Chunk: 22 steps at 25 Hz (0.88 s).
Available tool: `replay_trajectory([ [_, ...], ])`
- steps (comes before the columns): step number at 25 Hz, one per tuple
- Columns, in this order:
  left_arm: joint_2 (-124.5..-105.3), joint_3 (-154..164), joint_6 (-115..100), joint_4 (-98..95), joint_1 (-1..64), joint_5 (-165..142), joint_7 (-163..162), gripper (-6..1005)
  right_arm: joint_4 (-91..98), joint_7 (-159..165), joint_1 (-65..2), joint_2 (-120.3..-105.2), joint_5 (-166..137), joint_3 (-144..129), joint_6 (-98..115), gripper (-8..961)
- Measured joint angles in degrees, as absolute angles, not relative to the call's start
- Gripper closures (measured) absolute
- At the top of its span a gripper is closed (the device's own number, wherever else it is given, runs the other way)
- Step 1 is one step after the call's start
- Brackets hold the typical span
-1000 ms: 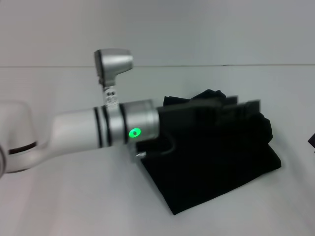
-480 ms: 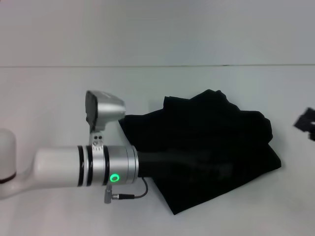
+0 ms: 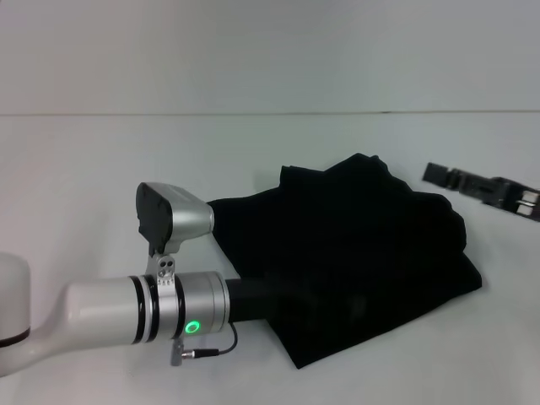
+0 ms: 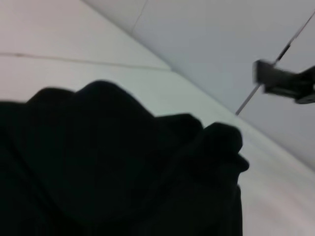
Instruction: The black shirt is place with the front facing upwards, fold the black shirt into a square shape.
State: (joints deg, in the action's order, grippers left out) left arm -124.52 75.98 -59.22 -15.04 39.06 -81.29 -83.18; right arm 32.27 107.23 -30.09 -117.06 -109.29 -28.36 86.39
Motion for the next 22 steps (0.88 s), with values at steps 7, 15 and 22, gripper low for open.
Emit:
replay_trajectory([
  [7,-123.79,77.1,-59.1,-15.0,38.1,-81.3,-84.1,112,30.0,113.0,-30.6,-116.66,-109.3,-34.0,82.4,175],
  [15,-122.07,76.8,-56.9,-15.2,37.9,-81.3,-85.4,111,28.7,115.4,-30.1,-116.60,-109.3,-37.4,82.8,175],
  [22,-119.66,74.2,-55.9,-16.6,36.4,-81.4,-87.5,112,28.3,115.0,-30.6,-117.39,-109.3,-37.6,82.5,176],
])
